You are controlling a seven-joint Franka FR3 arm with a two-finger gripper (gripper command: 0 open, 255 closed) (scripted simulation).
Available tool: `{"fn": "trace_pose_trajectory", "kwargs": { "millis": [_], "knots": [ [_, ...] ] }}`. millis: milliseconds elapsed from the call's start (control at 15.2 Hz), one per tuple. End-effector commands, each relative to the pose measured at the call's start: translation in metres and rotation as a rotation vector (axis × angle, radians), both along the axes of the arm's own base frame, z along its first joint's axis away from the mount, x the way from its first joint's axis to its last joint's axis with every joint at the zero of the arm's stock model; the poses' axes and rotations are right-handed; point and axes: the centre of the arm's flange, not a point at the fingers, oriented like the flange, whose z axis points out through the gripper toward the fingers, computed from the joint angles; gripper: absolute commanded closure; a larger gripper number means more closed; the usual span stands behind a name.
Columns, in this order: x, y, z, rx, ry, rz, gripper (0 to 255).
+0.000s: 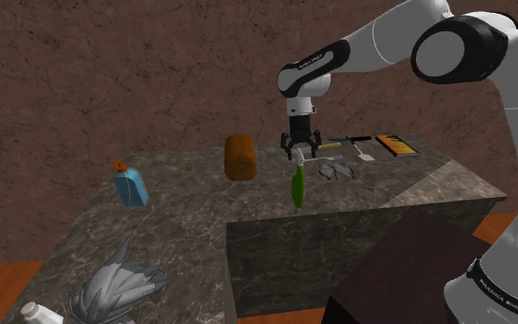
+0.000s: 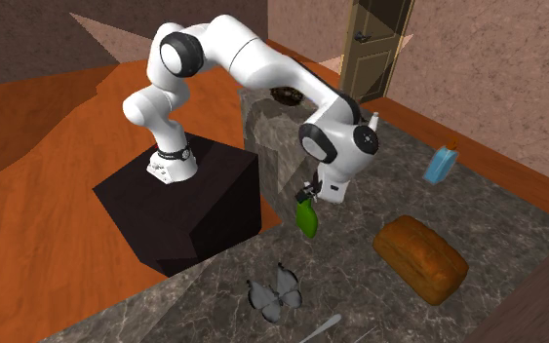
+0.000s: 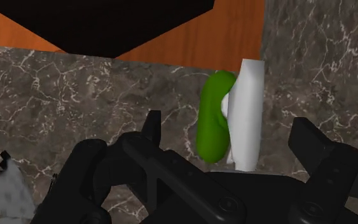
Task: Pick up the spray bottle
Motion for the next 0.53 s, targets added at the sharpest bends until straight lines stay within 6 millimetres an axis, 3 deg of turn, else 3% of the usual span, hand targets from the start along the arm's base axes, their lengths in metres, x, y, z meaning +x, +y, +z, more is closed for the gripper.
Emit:
{"fn": "trace_pose_trajectory", "kwargs": {
  "millis": [0, 132, 462],
  "knots": [
    [0.012, -0.003, -0.029, 0.012, 0.037, -0.031, 0],
    [0.023, -0.007, -0.057, 0.024, 0.072, -0.061, 0],
    [0.022, -0.007, -0.083, 0.024, 0.072, -0.061, 0]
  ]
}}
